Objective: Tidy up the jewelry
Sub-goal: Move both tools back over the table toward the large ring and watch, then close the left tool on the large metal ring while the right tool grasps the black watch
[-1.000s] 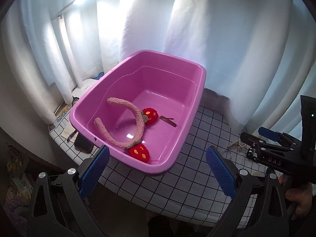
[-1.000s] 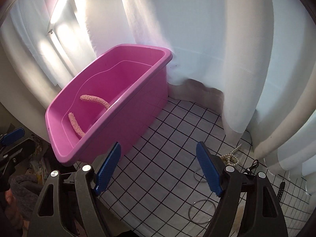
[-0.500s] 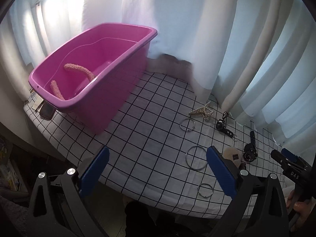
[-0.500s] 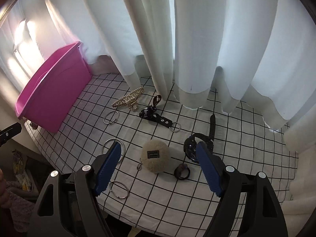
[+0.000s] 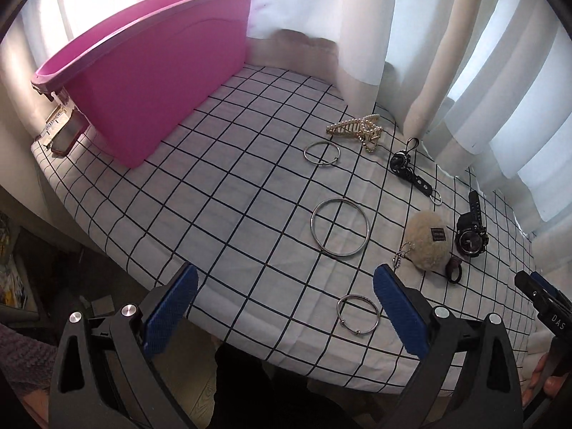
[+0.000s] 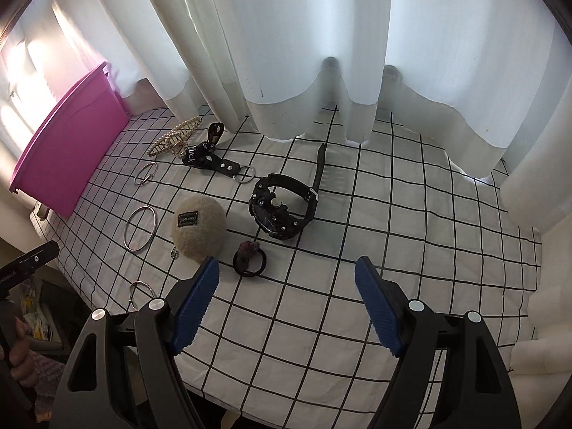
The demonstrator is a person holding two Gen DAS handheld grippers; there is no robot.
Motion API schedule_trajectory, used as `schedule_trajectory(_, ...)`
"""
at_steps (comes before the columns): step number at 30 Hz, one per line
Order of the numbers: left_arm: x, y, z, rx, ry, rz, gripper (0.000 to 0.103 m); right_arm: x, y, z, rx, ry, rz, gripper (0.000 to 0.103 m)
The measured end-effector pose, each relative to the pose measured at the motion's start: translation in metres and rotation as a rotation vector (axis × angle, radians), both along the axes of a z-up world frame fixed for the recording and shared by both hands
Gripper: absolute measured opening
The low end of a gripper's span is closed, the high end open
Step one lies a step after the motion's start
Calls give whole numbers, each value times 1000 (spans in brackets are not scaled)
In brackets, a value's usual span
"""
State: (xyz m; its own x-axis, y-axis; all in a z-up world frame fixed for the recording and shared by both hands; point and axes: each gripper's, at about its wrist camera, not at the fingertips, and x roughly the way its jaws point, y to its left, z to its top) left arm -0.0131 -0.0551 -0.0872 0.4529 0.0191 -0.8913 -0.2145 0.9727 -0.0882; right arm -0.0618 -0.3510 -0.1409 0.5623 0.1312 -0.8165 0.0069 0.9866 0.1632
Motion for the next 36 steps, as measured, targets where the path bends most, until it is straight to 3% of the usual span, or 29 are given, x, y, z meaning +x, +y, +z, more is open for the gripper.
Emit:
schedule_trajectory(17, 44, -35, -69, 32, 43, -29, 97, 43, -2, -51, 17, 17, -12, 75)
schedule_trajectory(36, 74, -52, -102, 85, 45, -56, 97, 66, 7, -71, 16, 7, -14, 75)
